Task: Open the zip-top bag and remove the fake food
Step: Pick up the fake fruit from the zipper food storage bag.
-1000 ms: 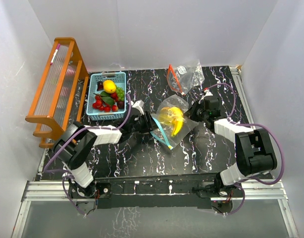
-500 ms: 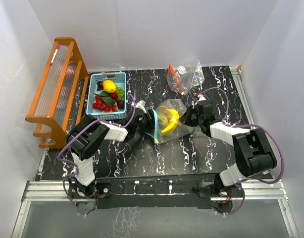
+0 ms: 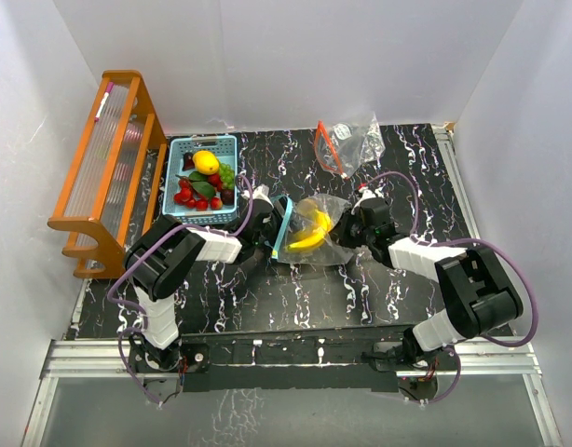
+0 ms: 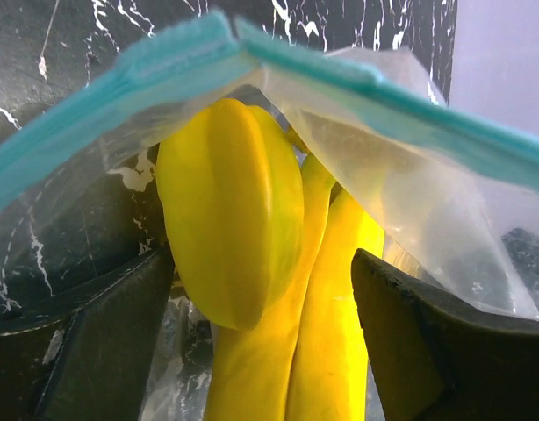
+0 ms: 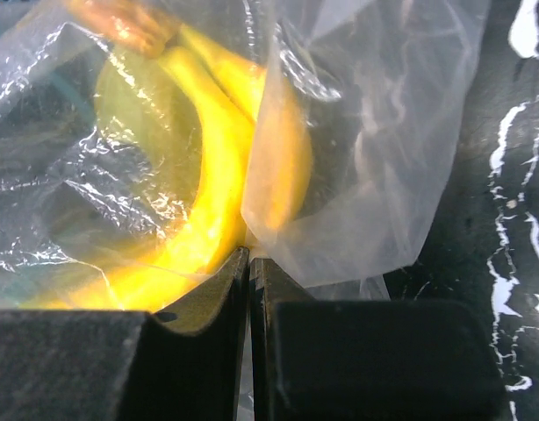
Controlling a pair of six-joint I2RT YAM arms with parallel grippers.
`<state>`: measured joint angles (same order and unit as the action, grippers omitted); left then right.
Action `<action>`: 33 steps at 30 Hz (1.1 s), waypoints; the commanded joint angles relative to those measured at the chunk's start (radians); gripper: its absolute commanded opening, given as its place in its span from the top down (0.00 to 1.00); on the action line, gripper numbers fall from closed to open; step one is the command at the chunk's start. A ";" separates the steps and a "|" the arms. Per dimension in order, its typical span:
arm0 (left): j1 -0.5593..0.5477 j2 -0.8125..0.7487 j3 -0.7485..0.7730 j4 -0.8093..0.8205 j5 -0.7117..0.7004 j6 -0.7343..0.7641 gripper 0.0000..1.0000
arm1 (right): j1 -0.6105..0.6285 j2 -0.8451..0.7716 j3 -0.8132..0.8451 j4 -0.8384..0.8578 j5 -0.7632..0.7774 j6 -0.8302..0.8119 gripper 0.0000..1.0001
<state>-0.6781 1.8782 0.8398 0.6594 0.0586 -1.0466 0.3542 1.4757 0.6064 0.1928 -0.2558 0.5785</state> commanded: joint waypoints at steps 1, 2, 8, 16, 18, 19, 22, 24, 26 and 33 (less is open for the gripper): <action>-0.003 0.012 0.030 -0.047 -0.040 0.001 0.18 | 0.039 -0.016 -0.011 0.077 -0.003 0.013 0.92; -0.003 0.023 0.038 -0.047 -0.040 0.001 0.18 | 0.046 -0.015 -0.011 0.084 -0.002 0.015 0.92; -0.002 0.054 0.066 -0.068 -0.047 0.010 0.51 | 0.060 -0.025 -0.002 0.080 0.006 0.005 0.92; 0.008 0.018 0.045 -0.058 -0.047 0.062 0.72 | 0.061 -0.041 0.013 0.045 0.047 -0.023 0.92; 0.012 -0.023 0.032 -0.078 -0.048 0.084 0.72 | 0.054 -0.046 0.023 0.036 0.077 -0.025 0.92; 0.014 -0.049 0.020 -0.091 -0.045 0.099 0.72 | 0.047 -0.050 0.032 0.036 0.079 -0.027 0.92; 0.022 -0.149 0.000 -0.145 -0.042 0.160 0.72 | -0.002 -0.046 0.066 0.030 0.065 -0.032 0.92; 0.028 -0.201 0.004 -0.218 -0.039 0.207 0.71 | -0.049 -0.032 0.089 0.030 0.039 -0.035 0.92; 0.038 -0.247 -0.006 -0.257 -0.033 0.223 0.71 | -0.094 -0.016 0.110 0.028 0.017 -0.037 0.92; 0.151 -0.355 -0.100 -0.259 0.052 0.218 0.71 | -0.205 0.001 0.131 0.027 -0.010 -0.047 0.92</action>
<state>-0.5987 1.5803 0.7906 0.4473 0.0677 -0.8486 0.1936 1.4673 0.6998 0.1871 -0.2401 0.5510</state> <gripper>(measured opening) 0.534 0.078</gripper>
